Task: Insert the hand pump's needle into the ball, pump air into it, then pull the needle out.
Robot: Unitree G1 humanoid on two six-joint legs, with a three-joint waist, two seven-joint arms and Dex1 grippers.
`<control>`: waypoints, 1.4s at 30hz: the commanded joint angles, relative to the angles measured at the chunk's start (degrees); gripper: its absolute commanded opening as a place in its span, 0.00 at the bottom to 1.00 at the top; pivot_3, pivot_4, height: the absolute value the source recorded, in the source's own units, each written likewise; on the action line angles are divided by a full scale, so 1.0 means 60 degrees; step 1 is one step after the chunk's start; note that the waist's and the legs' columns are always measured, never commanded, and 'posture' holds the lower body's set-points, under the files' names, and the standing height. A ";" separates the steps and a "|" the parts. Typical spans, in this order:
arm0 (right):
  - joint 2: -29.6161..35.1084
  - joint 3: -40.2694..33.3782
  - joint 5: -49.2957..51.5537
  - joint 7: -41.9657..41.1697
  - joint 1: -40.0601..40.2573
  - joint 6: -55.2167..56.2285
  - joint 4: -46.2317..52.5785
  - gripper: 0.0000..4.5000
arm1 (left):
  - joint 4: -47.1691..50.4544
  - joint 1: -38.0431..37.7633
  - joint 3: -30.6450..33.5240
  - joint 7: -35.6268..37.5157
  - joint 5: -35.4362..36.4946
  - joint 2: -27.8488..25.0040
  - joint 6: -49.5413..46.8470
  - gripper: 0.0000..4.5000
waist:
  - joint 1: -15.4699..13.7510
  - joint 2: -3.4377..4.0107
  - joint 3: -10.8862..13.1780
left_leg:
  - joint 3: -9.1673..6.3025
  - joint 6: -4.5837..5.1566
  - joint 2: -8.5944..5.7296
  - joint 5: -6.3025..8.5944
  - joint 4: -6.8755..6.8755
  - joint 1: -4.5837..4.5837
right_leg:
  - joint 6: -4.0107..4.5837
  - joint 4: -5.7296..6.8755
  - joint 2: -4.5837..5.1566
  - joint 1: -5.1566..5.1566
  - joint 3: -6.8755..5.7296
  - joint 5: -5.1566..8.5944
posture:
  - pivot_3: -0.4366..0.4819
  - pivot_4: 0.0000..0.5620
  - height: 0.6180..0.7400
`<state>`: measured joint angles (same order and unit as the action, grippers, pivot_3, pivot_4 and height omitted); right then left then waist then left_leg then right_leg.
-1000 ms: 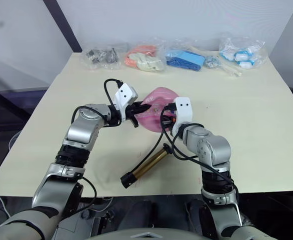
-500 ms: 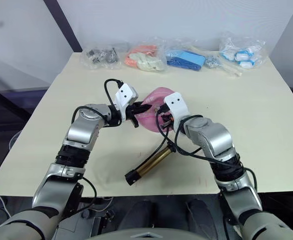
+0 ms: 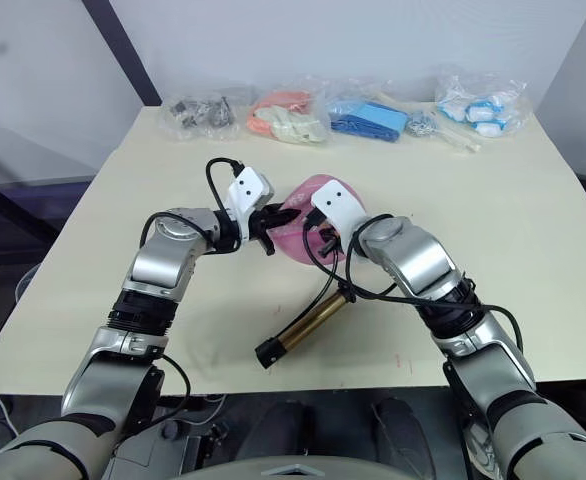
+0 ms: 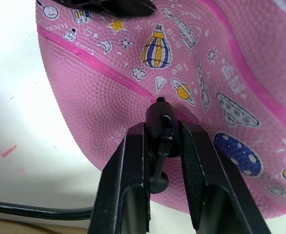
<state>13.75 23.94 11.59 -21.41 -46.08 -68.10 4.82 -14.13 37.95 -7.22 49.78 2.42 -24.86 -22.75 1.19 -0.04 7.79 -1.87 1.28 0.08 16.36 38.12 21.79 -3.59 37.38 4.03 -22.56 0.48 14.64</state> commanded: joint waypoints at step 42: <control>-0.1958 0.1675 -0.2915 -0.1226 -0.0692 0.1893 -0.4099 0.08 | -0.0098 -0.0715 -0.0422 0.0000 0.0065 0.0316 -0.1300 0.00 | 0.0245 -0.0113 -0.0200 | -0.0005 -0.0003 0.0013 0.0003 -0.0170 -0.0316 | 0.0046 -0.0016 -0.0028 0.0168 0.0099 0.0030 | 0.48 0.27 1.00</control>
<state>3.78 30.91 -5.83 -28.55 -51.58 -57.88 -14.80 -13.24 35.89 -4.95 47.51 2.33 -24.92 -28.21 2.66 -0.72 6.59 -1.91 1.26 0.16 16.38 37.09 19.89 -3.31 37.29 3.85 -21.55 1.08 14.82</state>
